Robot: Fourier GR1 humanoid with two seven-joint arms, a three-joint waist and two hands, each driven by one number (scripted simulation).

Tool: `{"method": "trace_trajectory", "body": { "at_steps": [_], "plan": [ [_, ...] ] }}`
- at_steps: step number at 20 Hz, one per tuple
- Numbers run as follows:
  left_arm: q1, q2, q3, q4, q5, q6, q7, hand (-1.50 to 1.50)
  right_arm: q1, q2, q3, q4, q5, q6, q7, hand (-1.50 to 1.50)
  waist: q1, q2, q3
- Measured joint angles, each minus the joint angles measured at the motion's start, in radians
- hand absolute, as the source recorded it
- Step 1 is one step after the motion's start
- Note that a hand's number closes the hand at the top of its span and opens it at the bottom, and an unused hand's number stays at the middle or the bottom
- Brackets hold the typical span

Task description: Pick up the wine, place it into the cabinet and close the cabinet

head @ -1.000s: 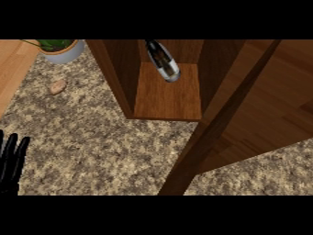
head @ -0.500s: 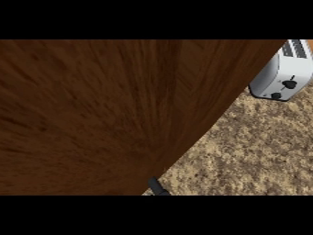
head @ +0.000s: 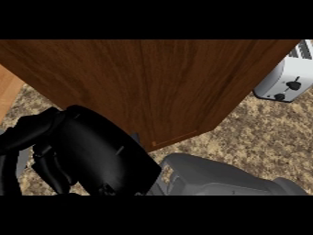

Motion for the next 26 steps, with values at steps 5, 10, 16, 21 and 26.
{"method": "trace_trajectory", "body": {
  "at_steps": [5,10,16,21,26],
  "plan": [
    [-0.014,0.016,0.042,0.025,0.034,-0.048,0.016,-1.50,-0.182,0.003,-0.076,0.236,-0.163,0.055,-0.070,1.50,0.010,0.007,0.000],
    [-0.012,0.031,0.078,0.045,0.046,-0.087,0.019,-1.50,-0.239,0.004,-0.097,0.378,-0.392,0.254,-0.036,1.50,0.024,0.013,0.000],
    [-0.005,0.032,0.131,0.053,0.069,-0.099,0.038,-1.50,-0.295,0.005,-0.168,0.627,-0.493,0.396,-0.130,1.50,-0.004,0.008,0.001],
    [-0.017,0.038,0.170,0.073,0.094,-0.104,0.065,-1.50,-0.331,0.005,-0.205,0.789,-0.429,0.447,-0.275,1.50,-0.016,-0.001,-0.004],
    [-0.026,0.046,0.185,0.069,0.099,-0.111,0.084,-1.50,-0.324,0.005,-0.206,0.840,-0.416,0.490,-0.358,1.50,-0.013,-0.020,-0.012]
  ]
}}
